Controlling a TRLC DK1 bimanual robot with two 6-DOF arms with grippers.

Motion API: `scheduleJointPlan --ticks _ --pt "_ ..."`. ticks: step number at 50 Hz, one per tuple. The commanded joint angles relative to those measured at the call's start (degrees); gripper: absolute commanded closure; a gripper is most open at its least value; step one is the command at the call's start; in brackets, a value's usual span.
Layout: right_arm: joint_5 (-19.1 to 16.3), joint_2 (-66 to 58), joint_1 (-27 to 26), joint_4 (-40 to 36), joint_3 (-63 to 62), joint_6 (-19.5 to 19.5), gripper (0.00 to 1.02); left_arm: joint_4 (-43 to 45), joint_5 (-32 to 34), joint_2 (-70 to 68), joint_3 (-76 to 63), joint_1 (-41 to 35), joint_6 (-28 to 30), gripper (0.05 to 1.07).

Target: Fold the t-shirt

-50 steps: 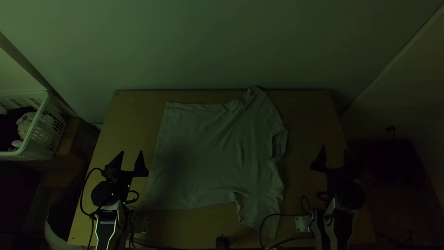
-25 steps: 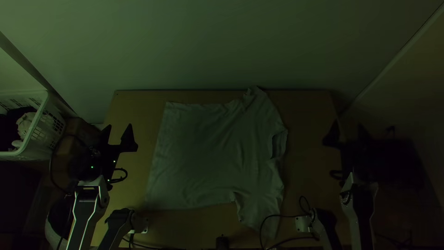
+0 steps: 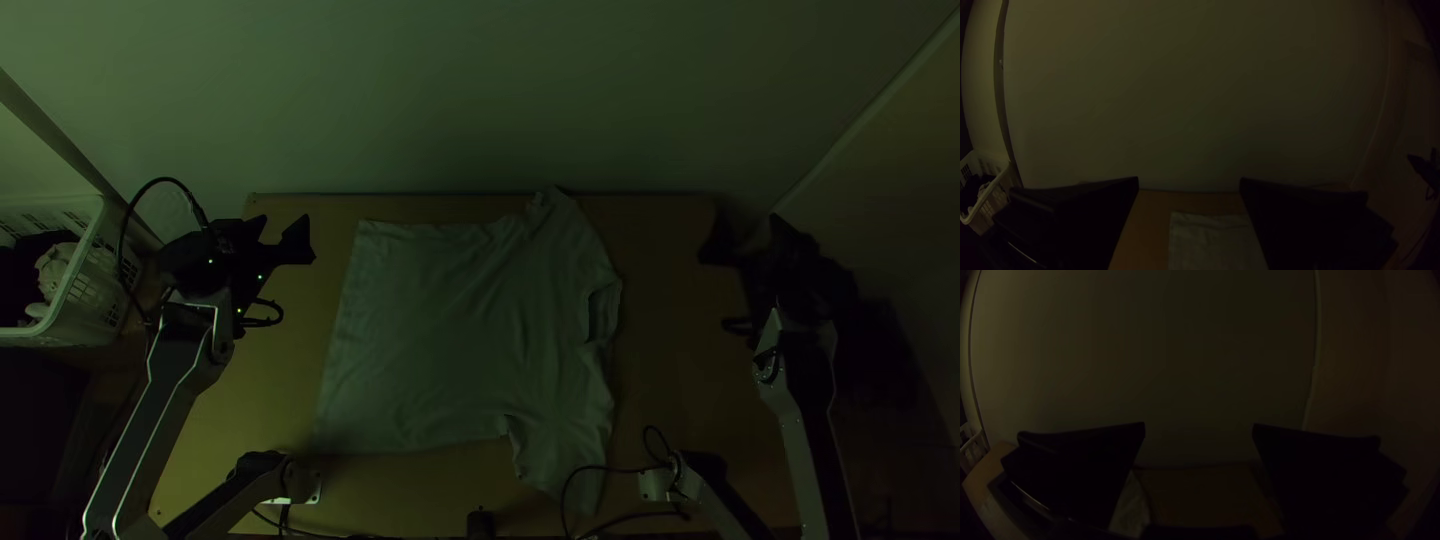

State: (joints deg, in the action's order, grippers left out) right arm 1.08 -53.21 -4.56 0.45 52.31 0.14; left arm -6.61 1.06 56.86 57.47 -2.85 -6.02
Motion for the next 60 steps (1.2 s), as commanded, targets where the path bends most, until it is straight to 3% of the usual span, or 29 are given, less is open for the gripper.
scheduleJointPlan --ticks 1,13,30,52,60 --pt "0.1 -3.8 1.6 -1.3 3.9 -0.1 0.04 -1.1 0.7 3.7 5.0 -0.5 -0.1 0.1" --pt "0.1 -11.0 5.4 -7.0 11.5 0.7 0.04 -6.5 8.5 12.0 11.8 -0.4 0.0 0.1" --pt "0.1 -23.4 8.9 -14.2 21.0 2.5 0.04 -11.1 8.6 26.7 23.1 -0.6 -0.3 0.1" --pt "0.1 -34.5 9.0 -14.2 27.4 8.5 0.04 -17.8 9.6 46.5 34.4 0.0 0.6 0.11" --pt "0.0 -38.9 9.0 -18.8 32.4 10.9 0.04 -20.8 9.0 52.7 38.5 -0.2 2.1 0.11"
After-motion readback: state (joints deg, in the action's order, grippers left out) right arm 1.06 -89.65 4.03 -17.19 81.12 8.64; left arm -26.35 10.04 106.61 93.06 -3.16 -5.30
